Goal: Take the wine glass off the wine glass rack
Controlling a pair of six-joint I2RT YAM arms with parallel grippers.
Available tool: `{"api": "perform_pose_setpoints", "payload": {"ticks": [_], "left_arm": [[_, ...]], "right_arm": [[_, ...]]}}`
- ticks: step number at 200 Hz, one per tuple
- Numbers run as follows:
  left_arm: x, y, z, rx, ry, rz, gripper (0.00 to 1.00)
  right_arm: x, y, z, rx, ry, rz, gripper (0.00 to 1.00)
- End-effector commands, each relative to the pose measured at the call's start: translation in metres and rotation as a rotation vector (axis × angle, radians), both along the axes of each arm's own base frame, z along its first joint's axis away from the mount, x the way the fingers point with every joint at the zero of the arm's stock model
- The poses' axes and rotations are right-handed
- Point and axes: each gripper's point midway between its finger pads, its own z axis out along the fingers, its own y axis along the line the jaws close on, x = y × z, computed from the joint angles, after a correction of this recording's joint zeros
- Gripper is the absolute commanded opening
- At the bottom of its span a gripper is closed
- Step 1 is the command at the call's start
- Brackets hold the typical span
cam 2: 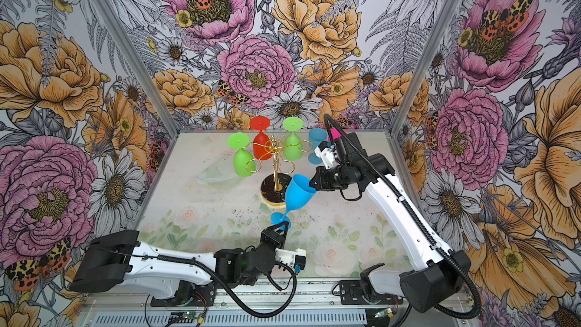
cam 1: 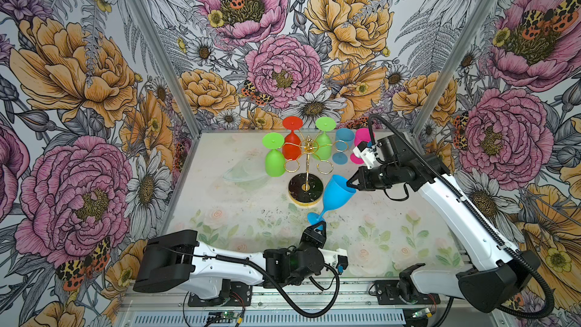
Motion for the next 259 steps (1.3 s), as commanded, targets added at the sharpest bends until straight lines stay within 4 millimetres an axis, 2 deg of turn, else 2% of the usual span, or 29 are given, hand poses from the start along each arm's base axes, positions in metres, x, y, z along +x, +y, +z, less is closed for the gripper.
{"api": "perform_pose_setpoints", "payload": {"ticks": [1,35,56,83,98,138,170,208,235,259], "left_arm": [[0.000,0.001,0.003,-0.068,0.021,0.020,0.39],[-0.005,-0.002,0.013,-0.183,0.076,0.031,0.52],[-0.006,-0.002,0.023,-0.279,0.127,0.051,0.64],[-0.003,0.003,0.042,-0.427,0.174,0.107,0.80],[-0.001,0.008,0.049,-0.488,0.196,0.144,0.85],[0.003,0.028,0.064,-0.631,0.328,0.245,0.90],[0.005,0.044,0.075,-0.724,0.392,0.280,0.91],[0.020,0.075,0.088,-0.892,0.572,0.404,0.94],[0.023,0.094,0.097,-0.992,0.620,0.425,0.94],[0.035,0.123,0.104,-1.088,0.610,0.491,0.94]], "right_arm": [[0.010,-0.012,0.005,-0.074,-0.079,-0.040,0.00],[0.022,-0.030,0.012,-0.168,-0.164,-0.102,0.00],[0.029,-0.042,0.014,-0.236,-0.224,-0.129,0.00],[0.041,-0.056,0.008,-0.316,-0.283,-0.171,0.00],[0.049,-0.061,0.004,-0.345,-0.311,-0.190,0.00],[0.073,-0.075,-0.002,-0.438,-0.379,-0.256,0.00],[0.094,-0.077,-0.005,-0.473,-0.412,-0.279,0.00],[0.118,-0.082,-0.015,-0.516,-0.412,-0.293,0.00],[0.134,-0.086,-0.019,-0.514,-0.412,-0.305,0.00],[0.147,-0.087,-0.023,-0.510,-0.410,-0.312,0.00]]}}
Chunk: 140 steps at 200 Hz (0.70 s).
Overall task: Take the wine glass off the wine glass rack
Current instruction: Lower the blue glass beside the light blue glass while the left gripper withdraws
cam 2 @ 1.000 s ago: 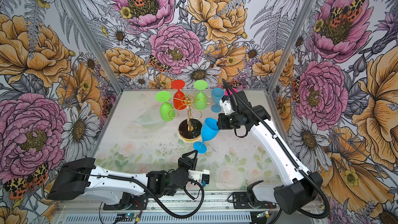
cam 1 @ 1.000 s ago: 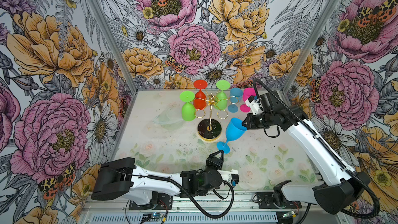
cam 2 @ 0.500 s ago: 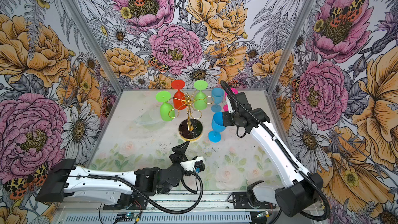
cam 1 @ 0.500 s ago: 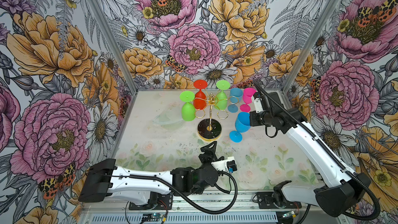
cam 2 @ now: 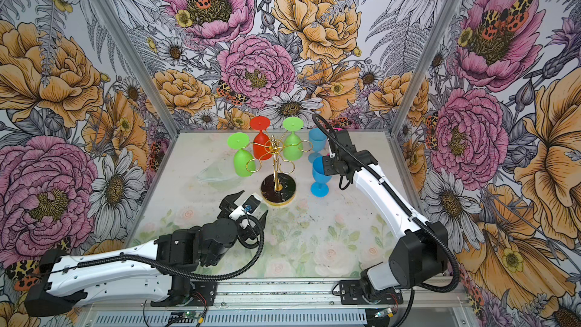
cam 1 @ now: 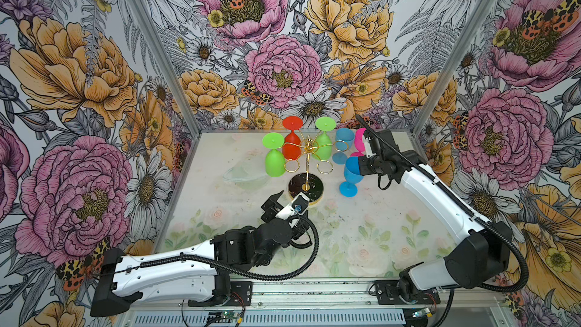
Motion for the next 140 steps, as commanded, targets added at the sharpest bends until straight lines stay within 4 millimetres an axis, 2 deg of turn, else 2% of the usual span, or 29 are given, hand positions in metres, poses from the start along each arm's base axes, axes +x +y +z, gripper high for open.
{"api": "perform_pose_setpoints", "payload": {"ticks": [1,33,57,140], "left_arm": [[0.003,0.021,-0.003,-0.090,0.075,0.048,0.94],[0.016,0.056,-0.004,-0.146,0.132,0.150,0.94],[0.025,0.075,-0.008,-0.188,0.172,0.221,0.95],[0.043,0.104,-0.016,-0.322,0.264,0.343,0.97]], "right_arm": [[0.026,0.000,0.026,0.016,-0.103,-0.004,0.00],[0.043,0.002,0.023,0.043,-0.116,-0.001,0.00],[0.055,0.004,0.013,0.038,-0.098,0.001,0.00],[0.085,0.010,-0.004,0.036,-0.095,-0.010,0.00]]}}
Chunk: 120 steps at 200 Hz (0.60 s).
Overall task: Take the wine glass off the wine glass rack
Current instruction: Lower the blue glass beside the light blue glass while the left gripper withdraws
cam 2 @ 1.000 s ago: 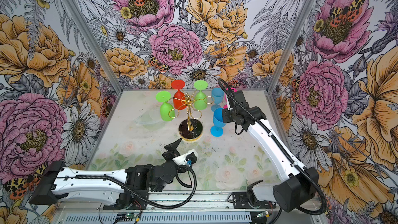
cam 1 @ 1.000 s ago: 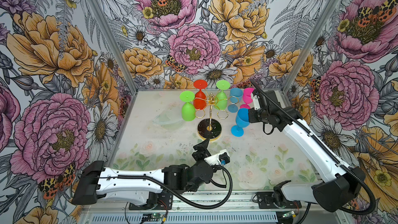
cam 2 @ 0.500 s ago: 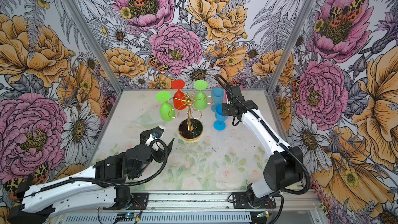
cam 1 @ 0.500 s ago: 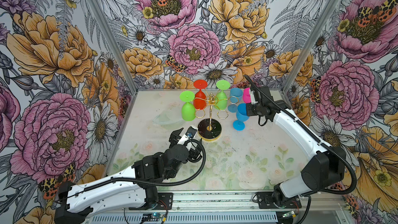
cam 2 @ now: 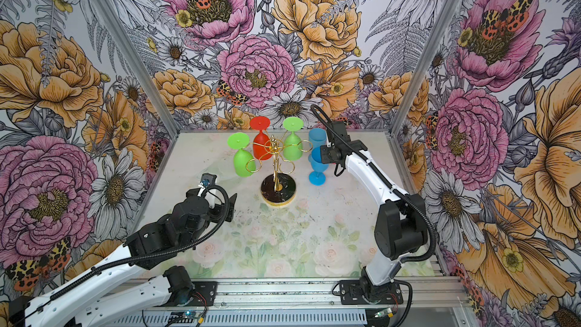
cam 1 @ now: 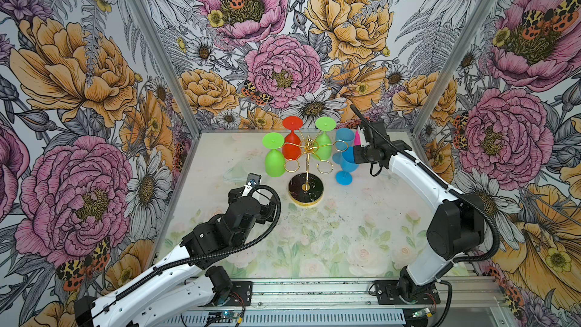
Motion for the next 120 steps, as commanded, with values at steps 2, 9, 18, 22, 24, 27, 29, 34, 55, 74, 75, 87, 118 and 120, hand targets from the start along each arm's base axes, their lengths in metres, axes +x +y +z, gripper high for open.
{"api": "perform_pose_setpoints", "payload": {"ticks": [2,9,18,22,24,27,29,34,55,74,75,87,118,120], "left_arm": [[0.000,0.003,0.002,-0.105,0.041,0.004,0.97],[0.001,0.005,0.001,-0.116,0.047,0.010,0.97],[0.002,0.007,0.001,-0.127,0.049,0.016,0.97],[0.002,0.009,0.001,-0.130,0.051,0.020,0.97],[0.002,0.009,0.000,-0.131,0.052,0.020,0.97],[0.003,0.010,0.001,-0.135,0.051,0.022,0.97],[0.003,0.010,0.001,-0.137,0.052,0.022,0.97],[0.003,0.011,0.001,-0.138,0.053,0.023,0.97],[0.003,0.014,0.003,-0.166,0.054,0.028,0.97],[0.003,0.017,0.005,-0.190,0.054,0.036,0.97],[0.003,0.017,0.005,-0.190,0.053,0.036,0.97],[0.003,0.019,0.006,-0.198,0.052,0.041,0.97],[0.003,0.023,0.008,-0.215,0.048,0.048,0.97],[0.003,0.024,0.008,-0.215,0.047,0.049,0.97]], "right_arm": [[0.020,0.004,0.018,0.014,-0.072,0.001,0.00],[0.022,0.004,0.016,0.014,-0.070,0.000,0.00],[0.025,0.003,0.015,0.009,-0.070,-0.005,0.00],[0.026,0.003,0.015,0.007,-0.071,-0.006,0.00],[0.027,0.003,0.014,0.005,-0.071,-0.008,0.00],[0.027,0.003,0.014,0.003,-0.070,-0.010,0.00],[0.028,0.003,0.013,0.001,-0.070,-0.009,0.00],[0.029,0.003,0.012,-0.001,-0.068,-0.010,0.00],[0.032,0.002,0.007,-0.009,-0.061,-0.017,0.00],[0.034,0.001,0.002,-0.018,-0.056,-0.023,0.00],[0.034,0.001,0.002,-0.019,-0.056,-0.023,0.00],[0.035,0.000,0.000,-0.021,-0.055,-0.027,0.00],[0.039,-0.001,-0.002,-0.025,-0.055,-0.032,0.00],[0.039,-0.001,-0.002,-0.025,-0.055,-0.032,0.00]]}}
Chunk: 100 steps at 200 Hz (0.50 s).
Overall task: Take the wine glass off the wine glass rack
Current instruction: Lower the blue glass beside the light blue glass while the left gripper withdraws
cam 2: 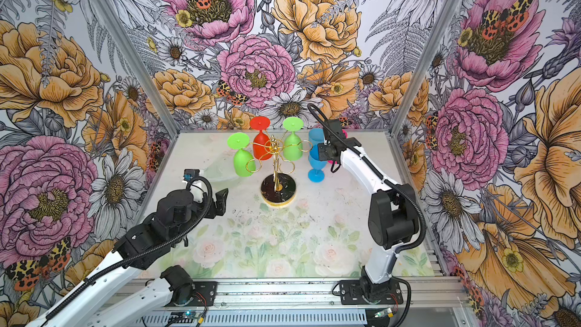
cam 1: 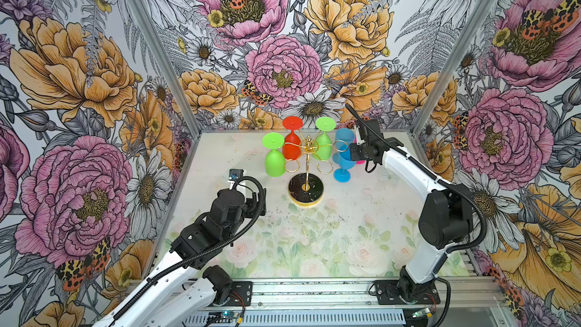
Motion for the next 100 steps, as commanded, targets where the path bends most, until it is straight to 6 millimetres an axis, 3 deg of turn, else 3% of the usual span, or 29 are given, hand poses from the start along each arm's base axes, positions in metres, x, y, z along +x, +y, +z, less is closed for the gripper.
{"api": "perform_pose_setpoints", "payload": {"ticks": [1,100], "left_arm": [[-0.003,-0.001,0.004,-0.044,0.000,-0.012,0.97],[-0.008,0.008,0.001,-0.043,-0.001,-0.003,0.97]], "right_arm": [[0.017,-0.004,0.015,-0.007,-0.064,-0.019,0.00],[0.028,-0.007,0.006,-0.012,-0.054,-0.040,0.00]]}}
